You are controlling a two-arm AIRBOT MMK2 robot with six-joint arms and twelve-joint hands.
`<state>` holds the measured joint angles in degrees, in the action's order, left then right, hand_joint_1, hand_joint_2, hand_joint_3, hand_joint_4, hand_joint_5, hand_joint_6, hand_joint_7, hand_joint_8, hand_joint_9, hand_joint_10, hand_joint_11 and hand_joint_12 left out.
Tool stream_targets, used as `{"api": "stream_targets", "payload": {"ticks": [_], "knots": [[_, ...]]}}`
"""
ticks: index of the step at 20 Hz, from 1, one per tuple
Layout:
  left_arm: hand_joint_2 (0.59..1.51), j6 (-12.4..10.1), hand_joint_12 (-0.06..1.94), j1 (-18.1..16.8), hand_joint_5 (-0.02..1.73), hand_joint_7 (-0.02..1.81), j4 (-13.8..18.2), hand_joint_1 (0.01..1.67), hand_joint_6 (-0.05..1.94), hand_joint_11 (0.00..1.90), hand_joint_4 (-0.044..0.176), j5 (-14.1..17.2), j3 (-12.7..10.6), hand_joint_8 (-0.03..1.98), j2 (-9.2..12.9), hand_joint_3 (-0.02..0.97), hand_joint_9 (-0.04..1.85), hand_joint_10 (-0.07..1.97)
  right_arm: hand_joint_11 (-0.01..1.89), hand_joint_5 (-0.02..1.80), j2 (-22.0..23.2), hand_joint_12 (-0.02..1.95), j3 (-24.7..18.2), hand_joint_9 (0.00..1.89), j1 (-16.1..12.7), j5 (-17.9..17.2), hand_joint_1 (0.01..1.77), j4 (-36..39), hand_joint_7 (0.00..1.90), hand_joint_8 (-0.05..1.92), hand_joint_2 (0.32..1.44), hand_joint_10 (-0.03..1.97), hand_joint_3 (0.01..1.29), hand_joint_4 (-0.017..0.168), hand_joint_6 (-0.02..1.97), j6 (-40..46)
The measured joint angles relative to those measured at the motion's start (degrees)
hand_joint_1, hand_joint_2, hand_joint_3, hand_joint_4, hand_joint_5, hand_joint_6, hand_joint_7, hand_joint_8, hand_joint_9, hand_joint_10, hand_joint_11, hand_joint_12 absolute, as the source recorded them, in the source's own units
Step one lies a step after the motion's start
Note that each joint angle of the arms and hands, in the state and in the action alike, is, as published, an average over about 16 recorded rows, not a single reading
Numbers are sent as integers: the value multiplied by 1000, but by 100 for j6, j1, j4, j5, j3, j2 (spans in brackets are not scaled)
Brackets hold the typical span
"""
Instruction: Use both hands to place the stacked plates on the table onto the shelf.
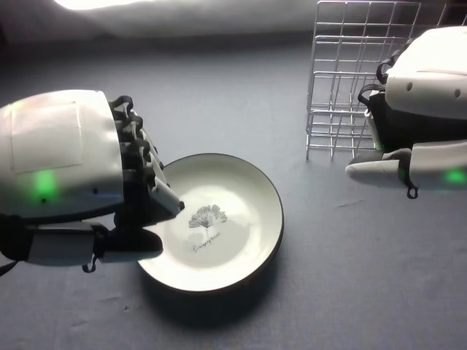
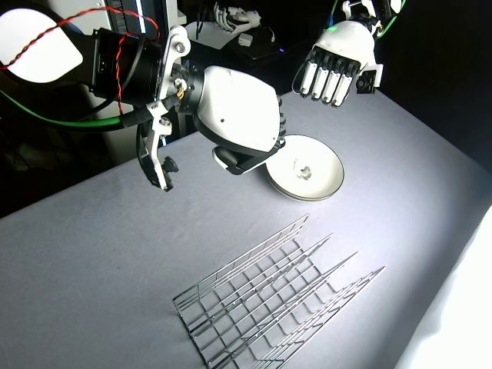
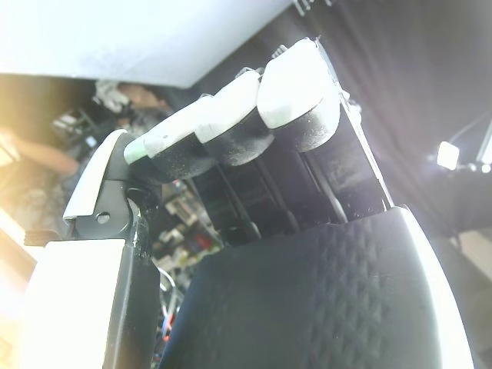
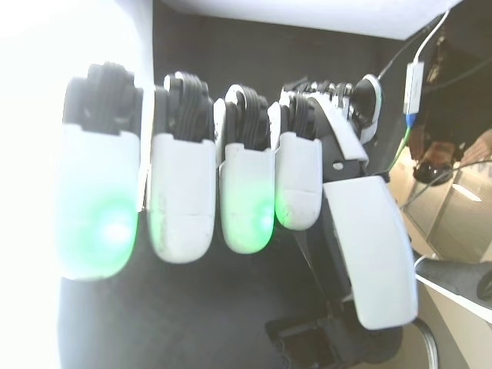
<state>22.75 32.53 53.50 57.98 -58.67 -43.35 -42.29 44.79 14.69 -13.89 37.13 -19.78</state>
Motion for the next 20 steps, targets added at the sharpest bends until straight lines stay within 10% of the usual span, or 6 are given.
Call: {"api": "stream_targets", "payload": {"ticks": [9,14,20], "knots": [[1204,-344,336,-57,170,214,356,86,285,239,2,45,-128,272,-62,36,219,307,487,459,-1,360,9,493,-15,-9,71,16,503,383,1252,395,50,8,409,-8],[1199,-861,-10,-267,14,13,971,21,-7,16,2,101,-264,-6,-156,22,15,2,63,62,1,0,19,64,-21,-22,15,46,74,15,1253,18,23,-2,28,-15],[1202,-1620,-15,-661,19,18,2039,19,-14,15,0,135,-567,-15,-317,27,18,9,14,20,-1,-7,25,17,-8,-38,15,89,20,12,1252,9,23,-3,18,-23]]}}
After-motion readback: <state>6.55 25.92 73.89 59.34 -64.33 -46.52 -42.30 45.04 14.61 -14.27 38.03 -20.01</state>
